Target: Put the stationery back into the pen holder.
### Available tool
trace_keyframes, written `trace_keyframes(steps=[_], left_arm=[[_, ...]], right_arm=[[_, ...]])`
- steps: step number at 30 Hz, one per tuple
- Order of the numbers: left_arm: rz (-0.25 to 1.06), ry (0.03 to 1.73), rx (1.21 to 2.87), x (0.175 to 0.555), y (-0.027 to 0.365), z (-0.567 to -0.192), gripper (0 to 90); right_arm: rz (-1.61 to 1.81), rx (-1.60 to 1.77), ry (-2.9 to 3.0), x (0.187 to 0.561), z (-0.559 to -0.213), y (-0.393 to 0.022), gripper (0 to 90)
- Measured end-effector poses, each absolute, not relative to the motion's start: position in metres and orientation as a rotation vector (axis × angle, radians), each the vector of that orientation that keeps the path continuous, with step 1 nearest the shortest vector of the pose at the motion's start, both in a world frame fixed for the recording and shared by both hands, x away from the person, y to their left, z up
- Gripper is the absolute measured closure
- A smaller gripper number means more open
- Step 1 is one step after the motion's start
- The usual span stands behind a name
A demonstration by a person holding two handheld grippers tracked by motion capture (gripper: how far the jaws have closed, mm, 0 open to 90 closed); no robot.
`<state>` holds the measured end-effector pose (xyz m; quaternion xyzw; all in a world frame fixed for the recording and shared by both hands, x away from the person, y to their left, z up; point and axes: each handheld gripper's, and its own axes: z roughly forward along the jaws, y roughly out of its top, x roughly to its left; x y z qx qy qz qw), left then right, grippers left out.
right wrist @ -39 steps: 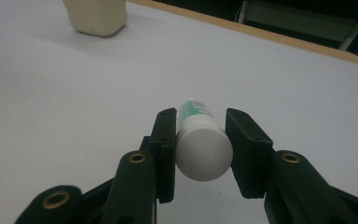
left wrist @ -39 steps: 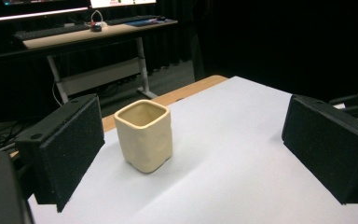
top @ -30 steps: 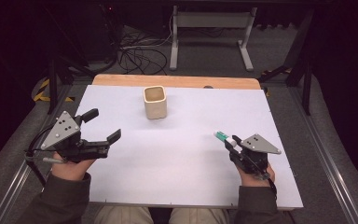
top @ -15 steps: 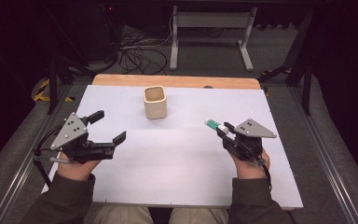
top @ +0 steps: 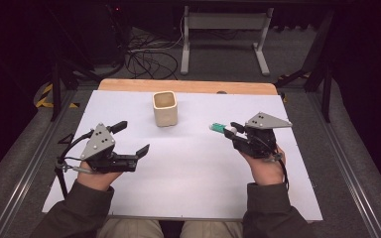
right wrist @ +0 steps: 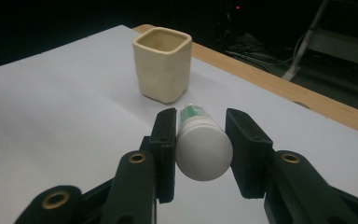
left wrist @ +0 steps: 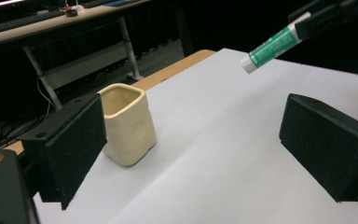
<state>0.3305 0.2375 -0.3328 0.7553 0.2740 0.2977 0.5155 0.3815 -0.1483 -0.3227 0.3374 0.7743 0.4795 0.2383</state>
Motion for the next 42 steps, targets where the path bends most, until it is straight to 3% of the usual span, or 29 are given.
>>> trace_keyframes(steps=[7,19,42], left_arm=[[0.726,0.633,1.866,0.338,0.219,-0.336,9.9],[0.737,0.572,1.949,0.355,0.187,-0.346,20.3],[0.719,0.458,2.045,0.374,0.134,-0.356,30.7]], right_arm=[[1.347,0.853,2.203,0.389,-0.310,-0.138,65.7],[1.358,0.820,2.265,0.390,-0.317,-0.133,65.7],[1.403,0.783,2.312,0.387,-0.316,-0.126,65.8]])
